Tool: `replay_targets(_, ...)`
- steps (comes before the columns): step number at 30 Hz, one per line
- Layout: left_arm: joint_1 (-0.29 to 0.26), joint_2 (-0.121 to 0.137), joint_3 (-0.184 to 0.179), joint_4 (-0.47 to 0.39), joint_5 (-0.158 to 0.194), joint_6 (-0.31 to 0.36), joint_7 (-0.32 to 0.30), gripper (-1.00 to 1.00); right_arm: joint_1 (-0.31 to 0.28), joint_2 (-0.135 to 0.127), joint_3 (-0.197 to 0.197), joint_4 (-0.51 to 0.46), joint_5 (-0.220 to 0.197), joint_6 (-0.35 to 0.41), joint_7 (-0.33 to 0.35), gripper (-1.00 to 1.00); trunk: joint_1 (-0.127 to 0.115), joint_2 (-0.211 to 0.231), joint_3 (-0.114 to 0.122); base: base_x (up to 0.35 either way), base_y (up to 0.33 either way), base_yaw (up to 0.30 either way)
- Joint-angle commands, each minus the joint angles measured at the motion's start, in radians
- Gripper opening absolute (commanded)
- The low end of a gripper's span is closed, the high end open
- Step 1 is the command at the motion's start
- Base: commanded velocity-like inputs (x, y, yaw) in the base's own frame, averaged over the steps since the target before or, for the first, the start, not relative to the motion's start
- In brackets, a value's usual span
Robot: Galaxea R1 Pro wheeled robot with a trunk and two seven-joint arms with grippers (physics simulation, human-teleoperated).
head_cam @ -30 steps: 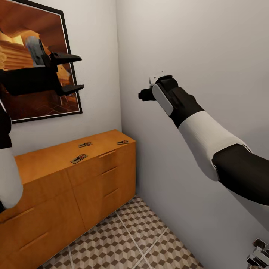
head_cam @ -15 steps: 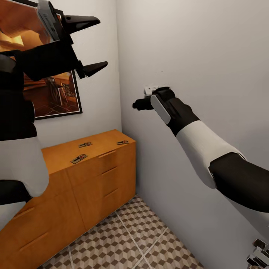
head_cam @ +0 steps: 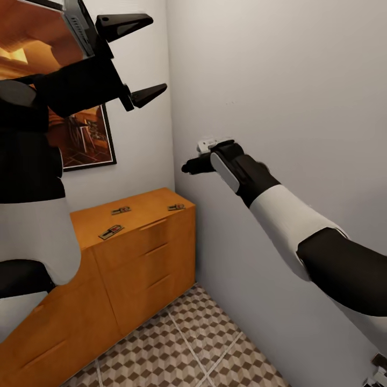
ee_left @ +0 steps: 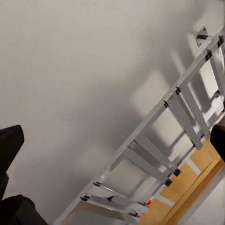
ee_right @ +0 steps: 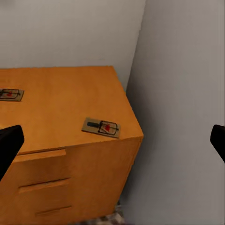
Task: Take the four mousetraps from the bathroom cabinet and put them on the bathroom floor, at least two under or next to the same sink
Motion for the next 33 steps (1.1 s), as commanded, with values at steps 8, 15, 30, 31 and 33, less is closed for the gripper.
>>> replay_targets(8, 0.012, 0.001, -0.001, 0.001, 0.009, 0.002, 0.013, 1.00, 0.005, 0.001, 0.097, 0.011, -0.004, 0.068, 0.006, 1.00, 0.001, -0.001, -0.001, 0.331, 0.000, 0.000)
replay_targets(15, 0.015, 0.003, -0.003, 0.002, 0.009, 0.002, 0.015, 1.00, 0.006, 0.007, 0.156, 0.010, 0.000, 0.137, 0.011, 1.00, 0.001, -0.001, -0.001, 0.284, 0.000, 0.000)
replay_targets(30, 0.020, 0.000, -0.006, 0.001, 0.009, 0.002, 0.015, 1.00, 0.006, 0.004, 0.463, 0.005, 0.004, 0.139, 0.164, 1.00, 0.001, -0.001, -0.001, 0.029, 0.000, 0.000)
replay_targets(31, 0.022, 0.000, -0.006, 0.001, 0.009, 0.002, 0.015, 1.00, 0.006, 0.003, 0.469, 0.004, 0.006, 0.138, 0.183, 1.00, 0.001, -0.001, -0.001, 0.002, 0.000, 0.000)
replay_targets(33, 0.028, 0.000, -0.006, 0.002, 0.009, 0.002, 0.014, 1.00, 0.005, 0.001, 0.501, -0.003, 0.014, 0.131, 0.273, 1.00, 0.001, -0.001, -0.001, 0.000, 0.000, 0.000)
